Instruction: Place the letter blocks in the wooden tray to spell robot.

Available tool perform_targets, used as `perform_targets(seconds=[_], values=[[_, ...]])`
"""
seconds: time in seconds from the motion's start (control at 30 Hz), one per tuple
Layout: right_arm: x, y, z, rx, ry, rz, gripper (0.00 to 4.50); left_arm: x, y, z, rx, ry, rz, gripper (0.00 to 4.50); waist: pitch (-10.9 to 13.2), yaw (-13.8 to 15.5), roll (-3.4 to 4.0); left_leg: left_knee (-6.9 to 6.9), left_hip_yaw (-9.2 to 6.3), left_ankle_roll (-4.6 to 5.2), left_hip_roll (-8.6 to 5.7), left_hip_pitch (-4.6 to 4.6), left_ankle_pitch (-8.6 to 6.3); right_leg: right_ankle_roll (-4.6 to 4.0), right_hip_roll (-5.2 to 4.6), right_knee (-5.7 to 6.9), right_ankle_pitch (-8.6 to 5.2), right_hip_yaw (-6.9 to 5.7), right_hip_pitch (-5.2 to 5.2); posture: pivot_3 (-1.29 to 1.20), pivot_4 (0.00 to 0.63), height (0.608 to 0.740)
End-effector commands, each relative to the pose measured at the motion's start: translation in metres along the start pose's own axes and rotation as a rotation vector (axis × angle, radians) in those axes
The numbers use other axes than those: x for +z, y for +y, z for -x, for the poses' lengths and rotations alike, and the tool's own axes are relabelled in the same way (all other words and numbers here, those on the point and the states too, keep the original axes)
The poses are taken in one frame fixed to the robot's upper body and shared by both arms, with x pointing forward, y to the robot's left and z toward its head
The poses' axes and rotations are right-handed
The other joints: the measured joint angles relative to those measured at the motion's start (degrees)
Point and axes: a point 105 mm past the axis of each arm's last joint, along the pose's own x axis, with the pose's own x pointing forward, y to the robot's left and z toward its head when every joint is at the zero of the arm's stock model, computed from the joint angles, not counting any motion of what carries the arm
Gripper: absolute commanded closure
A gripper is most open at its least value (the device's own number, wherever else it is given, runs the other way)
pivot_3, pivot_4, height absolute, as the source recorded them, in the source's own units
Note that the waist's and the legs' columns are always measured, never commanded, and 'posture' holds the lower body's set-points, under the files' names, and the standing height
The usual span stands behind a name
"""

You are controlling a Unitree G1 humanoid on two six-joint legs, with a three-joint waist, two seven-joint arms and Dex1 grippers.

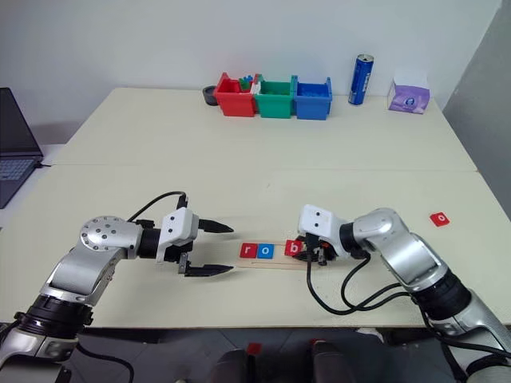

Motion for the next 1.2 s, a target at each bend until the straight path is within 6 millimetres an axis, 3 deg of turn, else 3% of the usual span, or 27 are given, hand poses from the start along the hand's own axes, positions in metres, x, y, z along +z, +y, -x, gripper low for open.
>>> perform_targets(seconds=[0.03, 0.37, 0.87, 1.13, 1.2], values=[[0.009, -0.001, -0.003, 0.016, 0.000, 0.065, 3.04, 0.007, 0.003, 0.004, 0.022, -0.007, -0.044, 0.00, 0.00, 0.06, 0.00, 0.00, -0.01, 0.00, 0.00, 0.00, 0.00, 0.00, 0.00, 0.01, 0.00, -0.01, 0.00, 0.00, 0.150, 0.740], [0.012, -0.006, -0.018, 0.040, 0.005, 0.077, 3.04, 0.011, 0.003, 0.000, 0.034, -0.020, -0.054, 0.00, 0.00, -0.04, 0.00, 0.00, 0.00, 0.00, 0.00, 0.01, 0.00, -0.01, 0.00, 0.05, 0.00, -0.01, -0.01, 0.00, 0.150, 0.740], [0.015, -0.007, -0.023, 0.063, 0.009, 0.084, 3.04, 0.015, 0.004, -0.004, 0.044, -0.032, -0.057, 0.00, 0.00, -0.04, 0.00, 0.01, -0.01, 0.00, 0.00, 0.01, 0.00, -0.01, -0.01, 0.06, 0.00, -0.02, -0.02, 0.00, 0.150, 0.740], [0.022, -0.013, -0.018, 0.044, -0.010, 0.085, 0.15, 0.017, 0.004, -0.005, 0.047, -0.036, -0.057, 0.00, 0.00, -0.05, 0.00, 0.00, -0.01, 0.00, 0.00, 0.01, 0.00, -0.01, -0.01, 0.06, 0.00, -0.01, -0.02, 0.00, 0.150, 0.740], [0.027, -0.014, -0.014, 0.039, -0.030, 0.085, 0.03, 0.017, 0.004, -0.005, 0.048, -0.037, -0.057, 0.00, 0.00, -0.04, 0.01, 0.00, -0.02, 0.00, 0.00, 0.01, 0.00, -0.01, -0.01, 0.06, 0.00, -0.01, -0.02, 0.00, 0.150, 0.740]])
